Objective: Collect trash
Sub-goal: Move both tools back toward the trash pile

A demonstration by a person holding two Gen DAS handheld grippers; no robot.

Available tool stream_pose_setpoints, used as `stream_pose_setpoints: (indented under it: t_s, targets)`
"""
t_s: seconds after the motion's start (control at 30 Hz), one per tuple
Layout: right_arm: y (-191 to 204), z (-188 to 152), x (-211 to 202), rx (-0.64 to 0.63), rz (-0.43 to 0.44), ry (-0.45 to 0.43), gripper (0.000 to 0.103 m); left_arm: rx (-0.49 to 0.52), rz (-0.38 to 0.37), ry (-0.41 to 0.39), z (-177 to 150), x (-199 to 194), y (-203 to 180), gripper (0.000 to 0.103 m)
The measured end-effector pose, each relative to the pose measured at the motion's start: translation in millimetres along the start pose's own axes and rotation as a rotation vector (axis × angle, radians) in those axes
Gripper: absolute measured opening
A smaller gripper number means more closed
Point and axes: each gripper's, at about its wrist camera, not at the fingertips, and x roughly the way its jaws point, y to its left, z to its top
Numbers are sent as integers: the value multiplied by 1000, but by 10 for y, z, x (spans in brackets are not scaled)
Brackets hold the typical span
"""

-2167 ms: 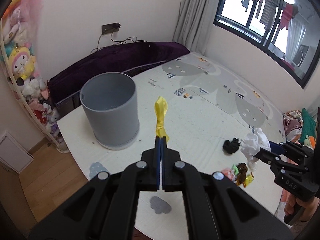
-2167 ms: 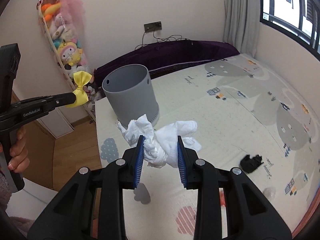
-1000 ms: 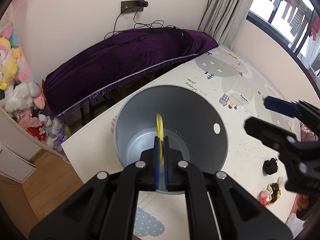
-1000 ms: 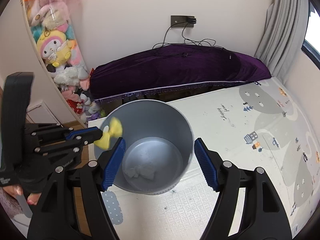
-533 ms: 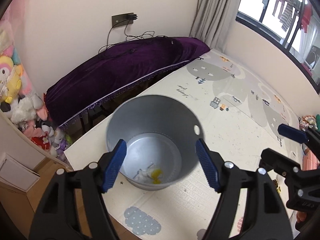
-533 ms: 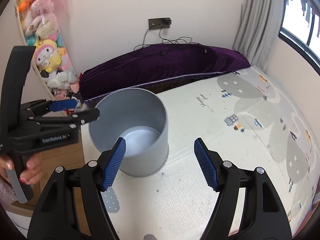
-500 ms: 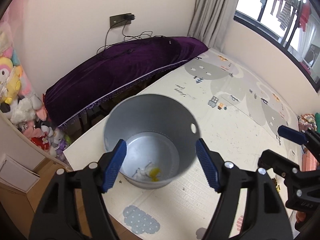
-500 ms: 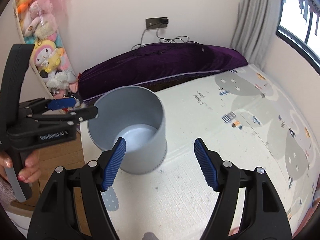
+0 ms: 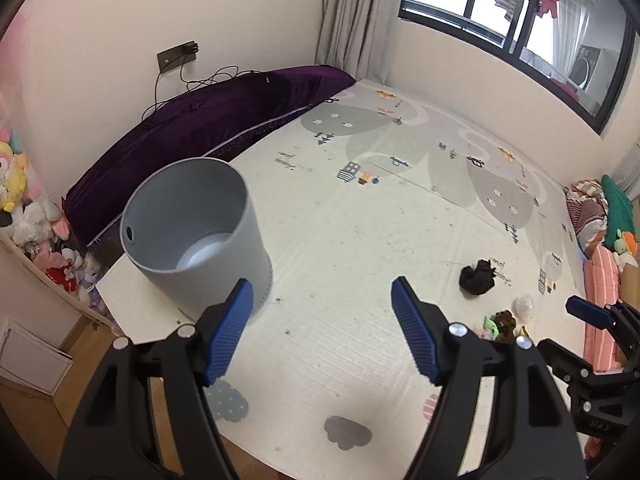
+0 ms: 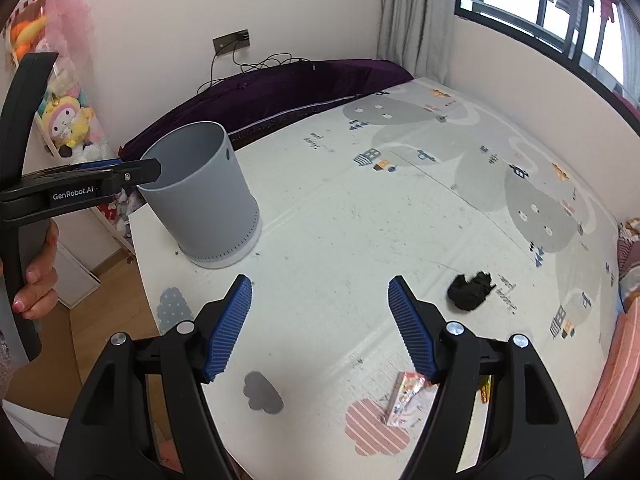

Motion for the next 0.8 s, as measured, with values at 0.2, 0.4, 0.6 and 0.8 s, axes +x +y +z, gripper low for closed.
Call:
stream_pose_setpoints:
  t_s: [0.2,0.4,0.6,0.8]
  targets:
    - [-733,-735,-512,53,-60,1,68,71,-42,35,-500,-152,-957,72]
    - [-1248,-1335,-713,107,-98,40,68,125,-100,109,-910,-97,-1690,72]
    - [-1577,-1820,-503,194,-97,99,68,201,-131,204,-1247,289,-2133,72]
    - [-1731,-2170,137,244,-98,145,68,232,-159,276,-1593,898,-2371,72]
